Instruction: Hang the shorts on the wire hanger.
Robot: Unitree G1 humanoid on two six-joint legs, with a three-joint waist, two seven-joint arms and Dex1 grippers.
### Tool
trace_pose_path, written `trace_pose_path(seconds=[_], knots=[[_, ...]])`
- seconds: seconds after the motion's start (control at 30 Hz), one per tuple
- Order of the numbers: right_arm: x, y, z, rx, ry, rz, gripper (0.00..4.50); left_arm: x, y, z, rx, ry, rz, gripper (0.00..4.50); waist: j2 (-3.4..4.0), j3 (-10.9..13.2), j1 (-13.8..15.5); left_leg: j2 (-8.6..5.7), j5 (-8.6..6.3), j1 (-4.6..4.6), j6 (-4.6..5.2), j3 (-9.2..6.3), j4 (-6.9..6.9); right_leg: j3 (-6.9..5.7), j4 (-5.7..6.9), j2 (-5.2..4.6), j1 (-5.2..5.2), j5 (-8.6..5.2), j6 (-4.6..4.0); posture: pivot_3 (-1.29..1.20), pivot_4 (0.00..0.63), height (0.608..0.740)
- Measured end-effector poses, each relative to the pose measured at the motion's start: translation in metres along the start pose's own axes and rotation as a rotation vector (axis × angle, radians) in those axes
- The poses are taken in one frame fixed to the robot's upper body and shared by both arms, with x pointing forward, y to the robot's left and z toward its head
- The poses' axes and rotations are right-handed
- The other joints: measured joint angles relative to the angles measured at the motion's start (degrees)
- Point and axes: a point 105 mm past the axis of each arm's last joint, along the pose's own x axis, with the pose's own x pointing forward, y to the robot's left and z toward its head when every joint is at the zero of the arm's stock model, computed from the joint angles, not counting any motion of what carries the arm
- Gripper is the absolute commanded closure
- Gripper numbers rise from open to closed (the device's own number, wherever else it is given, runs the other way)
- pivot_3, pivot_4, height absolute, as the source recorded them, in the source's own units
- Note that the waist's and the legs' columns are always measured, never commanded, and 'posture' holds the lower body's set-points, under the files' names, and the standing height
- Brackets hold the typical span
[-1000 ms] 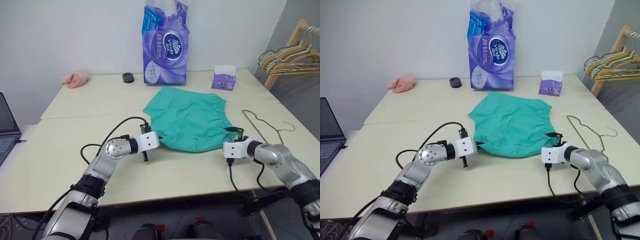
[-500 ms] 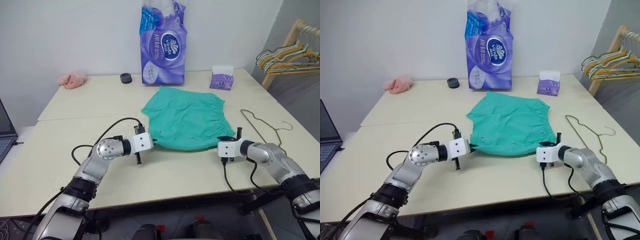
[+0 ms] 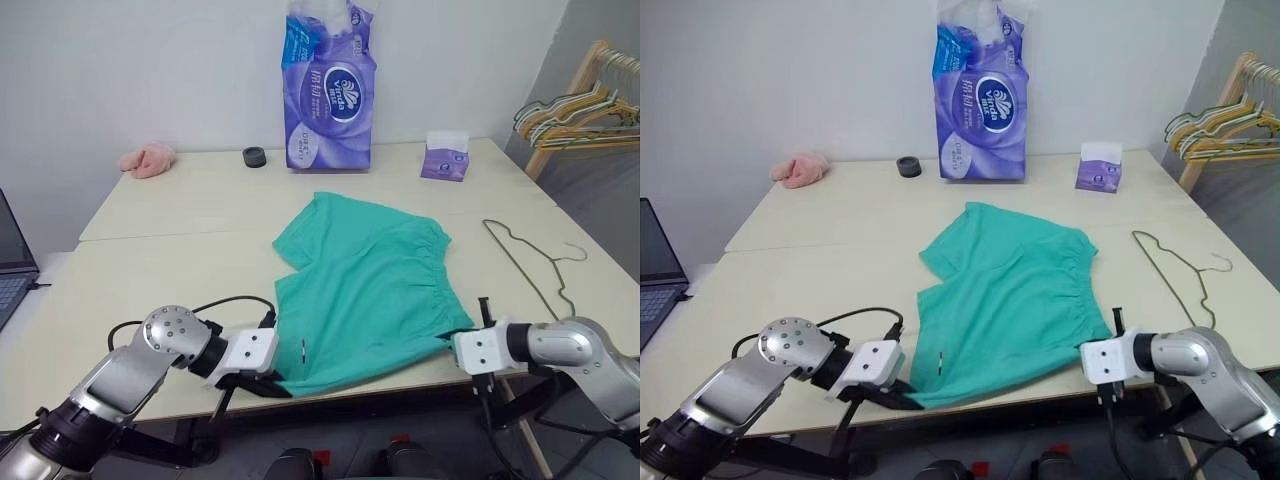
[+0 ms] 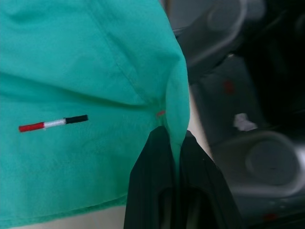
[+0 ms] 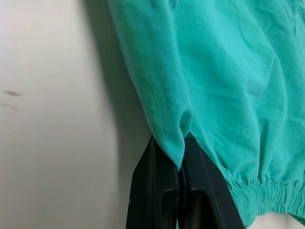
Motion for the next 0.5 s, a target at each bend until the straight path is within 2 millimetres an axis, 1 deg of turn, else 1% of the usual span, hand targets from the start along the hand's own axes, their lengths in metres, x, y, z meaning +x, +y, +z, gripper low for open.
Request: trace_pose_path(seconds=[0.03, 0.07, 0.1, 0.17, 0.4, 0.5], knots=[[-0.004, 0.004, -0.001, 0.016, 0.002, 0.025, 4.48, 0.001, -0.005, 0.000, -0.022, -0.005, -0.027, 4.50, -0.01, 0.0, 0.0, 0.02, 0.00, 0.01, 0.00, 0.01, 0.00, -0.01, 0.01, 0.01, 0.00, -0.01, -0.01, -0.09, 0.013, 0.740], [-0.008, 0.007, 0.002, 0.029, -0.012, 0.042, 4.48, 0.001, -0.011, 0.002, -0.039, -0.010, -0.050, 4.50, 0.00, 0.0, 0.0, 0.02, 0.00, 0.00, 0.00, 0.02, -0.01, 0.00, 0.02, 0.01, -0.02, 0.00, 0.00, -0.09, 0.013, 0.740], [-0.012, 0.013, 0.002, 0.039, -0.012, 0.071, 4.48, 0.002, -0.019, 0.004, -0.061, -0.018, -0.085, 4.50, 0.00, 0.0, -0.1, 0.03, -0.01, 0.00, 0.01, 0.04, -0.03, 0.00, 0.01, 0.01, -0.02, -0.03, -0.02, -0.09, 0.013, 0.740], [-0.016, 0.016, 0.002, 0.046, -0.013, 0.101, 4.48, 0.004, -0.027, 0.009, -0.080, -0.035, -0.118, 4.50, 0.00, 0.0, -0.1, 0.04, -0.02, 0.00, 0.02, 0.05, -0.03, 0.01, -0.01, 0.01, -0.02, -0.03, -0.01, -0.09, 0.013, 0.740], [-0.016, 0.021, 0.006, 0.065, -0.012, 0.128, 4.48, 0.005, -0.028, 0.012, -0.115, -0.037, -0.117, 4.50, -0.01, 0.0, -0.1, 0.03, -0.02, 0.01, 0.02, 0.06, -0.02, 0.01, 0.00, 0.01, -0.01, -0.03, 0.00, -0.09, 0.016, 0.740], [-0.016, 0.022, 0.008, 0.066, -0.010, 0.147, 3.82, 0.005, -0.023, 0.013, -0.118, -0.031, -0.094, 3.83, -0.02, 0.0, 0.0, 0.02, -0.02, 0.01, 0.01, 0.07, -0.02, 0.01, 0.00, 0.01, -0.01, -0.03, 0.00, -0.09, 0.017, 0.740]])
